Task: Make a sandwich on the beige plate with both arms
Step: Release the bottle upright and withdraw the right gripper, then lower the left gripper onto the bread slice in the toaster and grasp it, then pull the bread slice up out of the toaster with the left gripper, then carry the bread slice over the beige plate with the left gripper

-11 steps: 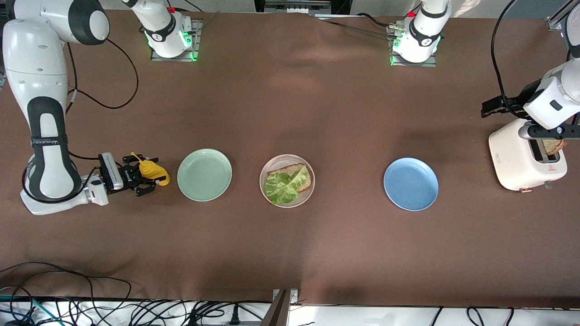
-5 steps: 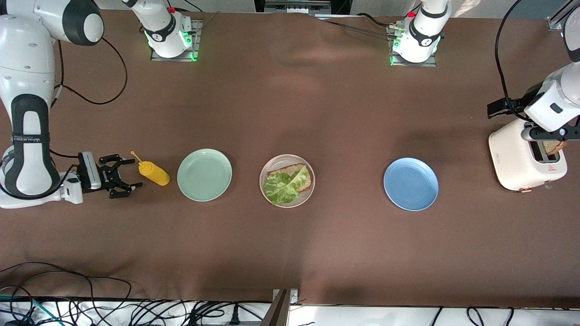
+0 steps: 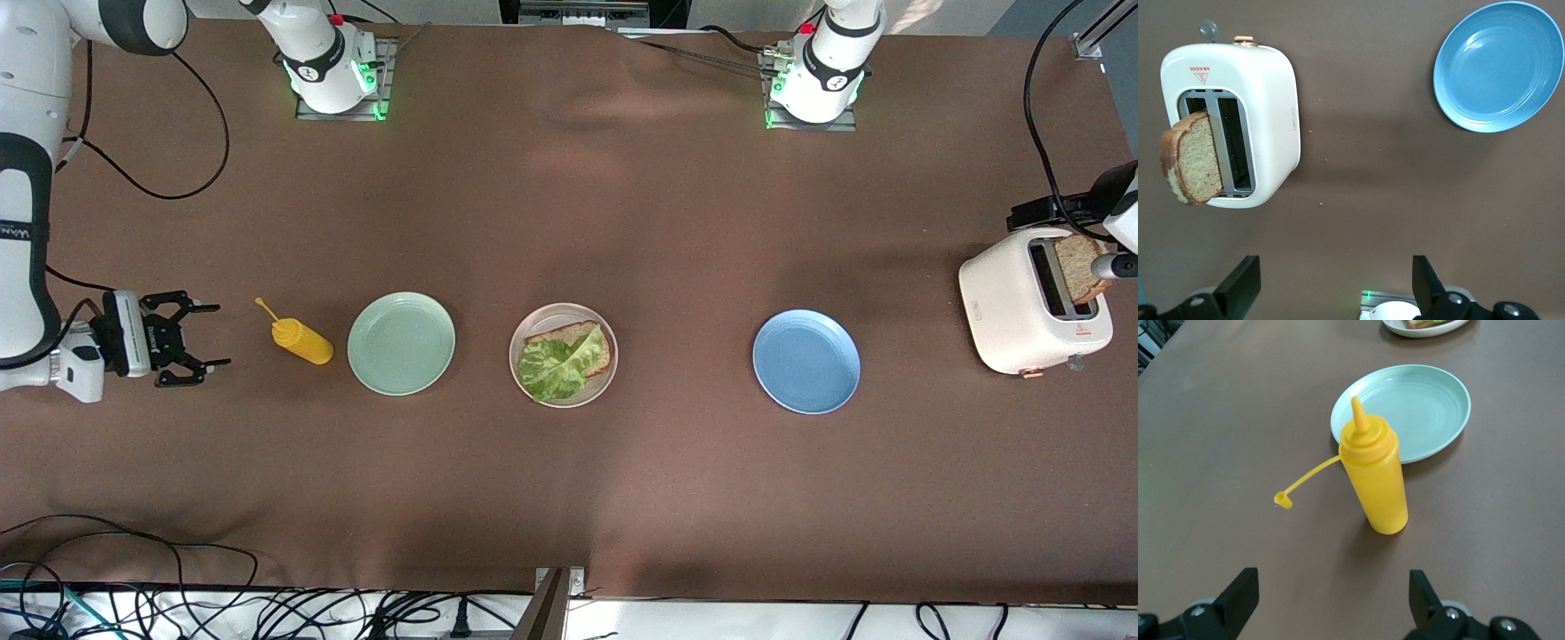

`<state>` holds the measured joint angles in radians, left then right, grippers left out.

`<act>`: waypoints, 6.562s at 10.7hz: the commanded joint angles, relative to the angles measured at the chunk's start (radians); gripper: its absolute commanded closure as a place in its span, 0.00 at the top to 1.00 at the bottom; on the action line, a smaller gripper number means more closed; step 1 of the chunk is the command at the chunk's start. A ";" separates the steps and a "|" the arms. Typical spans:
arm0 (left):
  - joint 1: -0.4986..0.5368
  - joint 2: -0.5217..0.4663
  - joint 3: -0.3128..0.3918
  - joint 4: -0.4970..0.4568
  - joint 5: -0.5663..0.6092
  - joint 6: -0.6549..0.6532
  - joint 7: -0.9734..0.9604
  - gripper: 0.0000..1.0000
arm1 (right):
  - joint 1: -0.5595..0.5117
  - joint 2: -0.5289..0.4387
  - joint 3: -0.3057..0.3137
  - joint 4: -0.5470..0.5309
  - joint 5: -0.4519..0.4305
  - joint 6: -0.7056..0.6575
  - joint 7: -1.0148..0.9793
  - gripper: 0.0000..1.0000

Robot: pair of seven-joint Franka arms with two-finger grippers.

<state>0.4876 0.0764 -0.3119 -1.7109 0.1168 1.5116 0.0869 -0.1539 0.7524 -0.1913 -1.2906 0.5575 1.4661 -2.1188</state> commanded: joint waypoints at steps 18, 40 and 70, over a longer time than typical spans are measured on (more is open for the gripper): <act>0.186 0.080 -0.061 0.011 0.098 0.060 0.092 1.00 | 0.166 -0.632 0.122 -0.345 -0.579 0.217 1.912 1.00; 0.401 0.309 -0.097 0.097 0.040 0.146 0.429 0.00 | 0.194 -0.720 0.093 -0.242 -0.565 0.073 2.166 1.00; -0.420 0.683 -0.346 0.260 -0.586 0.671 -0.444 0.00 | 0.194 -0.726 0.043 -0.240 -0.564 0.065 2.165 1.00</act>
<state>0.0886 0.7347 -0.6652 -1.4730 -0.4152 2.1487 -0.3550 0.0400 0.0378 -0.1494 -1.5334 -0.0033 1.5369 0.0394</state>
